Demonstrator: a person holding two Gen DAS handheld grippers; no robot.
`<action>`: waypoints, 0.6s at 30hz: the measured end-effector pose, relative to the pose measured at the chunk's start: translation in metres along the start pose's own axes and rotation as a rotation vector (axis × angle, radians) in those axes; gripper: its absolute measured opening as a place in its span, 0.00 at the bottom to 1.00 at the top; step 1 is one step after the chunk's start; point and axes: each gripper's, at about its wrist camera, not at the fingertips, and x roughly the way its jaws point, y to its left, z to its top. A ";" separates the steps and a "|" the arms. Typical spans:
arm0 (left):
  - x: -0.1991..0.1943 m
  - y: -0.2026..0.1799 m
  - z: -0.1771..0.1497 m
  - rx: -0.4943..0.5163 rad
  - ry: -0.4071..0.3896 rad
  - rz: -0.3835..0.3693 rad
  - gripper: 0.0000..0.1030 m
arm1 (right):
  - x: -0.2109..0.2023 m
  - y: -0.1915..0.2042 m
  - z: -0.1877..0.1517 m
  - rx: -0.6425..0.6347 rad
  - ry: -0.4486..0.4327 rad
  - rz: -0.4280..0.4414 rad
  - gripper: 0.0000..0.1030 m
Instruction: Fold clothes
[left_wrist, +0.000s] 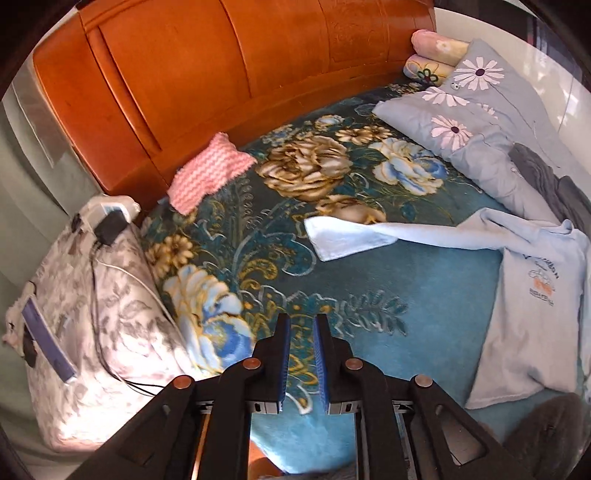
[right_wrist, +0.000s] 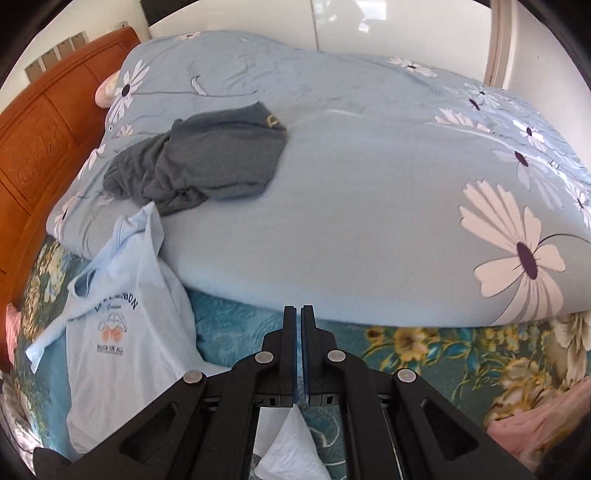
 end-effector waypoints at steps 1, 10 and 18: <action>0.003 -0.011 -0.003 -0.005 0.007 -0.035 0.15 | 0.008 0.000 -0.009 0.023 0.026 0.030 0.02; 0.032 -0.121 0.000 -0.085 0.059 -0.385 0.34 | 0.054 -0.019 -0.081 0.166 0.193 0.071 0.38; 0.076 -0.250 -0.010 0.060 0.243 -0.573 0.37 | 0.064 -0.016 -0.088 0.166 0.259 0.012 0.03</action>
